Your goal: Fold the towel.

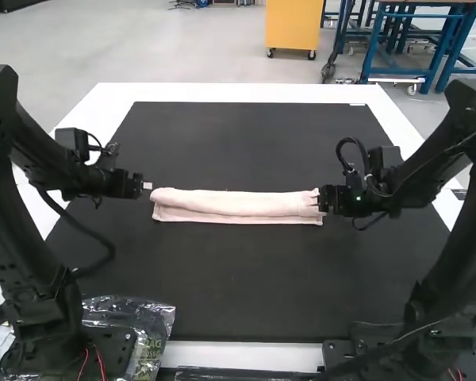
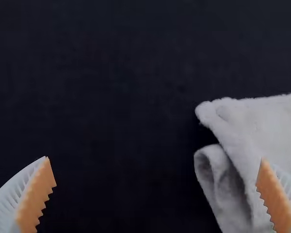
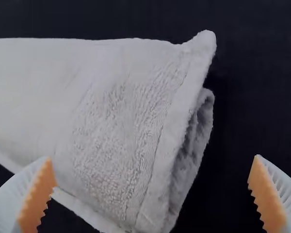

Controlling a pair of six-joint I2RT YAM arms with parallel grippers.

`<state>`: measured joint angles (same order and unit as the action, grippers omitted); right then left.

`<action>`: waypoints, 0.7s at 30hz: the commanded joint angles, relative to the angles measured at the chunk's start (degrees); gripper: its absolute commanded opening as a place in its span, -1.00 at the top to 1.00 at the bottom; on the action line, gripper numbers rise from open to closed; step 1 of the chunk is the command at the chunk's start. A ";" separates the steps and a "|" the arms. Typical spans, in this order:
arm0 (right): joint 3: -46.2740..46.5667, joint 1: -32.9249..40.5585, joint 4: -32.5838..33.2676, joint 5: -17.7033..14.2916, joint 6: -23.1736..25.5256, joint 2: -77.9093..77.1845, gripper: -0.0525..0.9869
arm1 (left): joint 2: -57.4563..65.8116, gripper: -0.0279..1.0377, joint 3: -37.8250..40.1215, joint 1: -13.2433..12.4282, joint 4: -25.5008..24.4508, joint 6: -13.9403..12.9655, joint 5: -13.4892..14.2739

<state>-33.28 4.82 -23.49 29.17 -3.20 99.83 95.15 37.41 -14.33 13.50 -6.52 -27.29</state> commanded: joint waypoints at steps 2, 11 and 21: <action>-1.53 2.30 -0.86 0.10 0.74 -0.95 -0.84 | -2.34 -0.88 2.32 -0.97 -0.84 2.13 -3.56; -2.76 3.35 -3.32 -2.01 0.65 3.26 -0.84 | -3.40 -0.88 2.41 -1.14 -0.84 4.06 -5.14; -2.85 4.94 -5.17 -2.71 -0.75 8.63 -0.49 | -5.68 -0.87 2.41 -0.97 -0.75 4.77 -5.76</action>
<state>-35.57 7.68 -28.95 26.20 -3.49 106.10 91.09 38.54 -14.79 12.27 -2.52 -31.75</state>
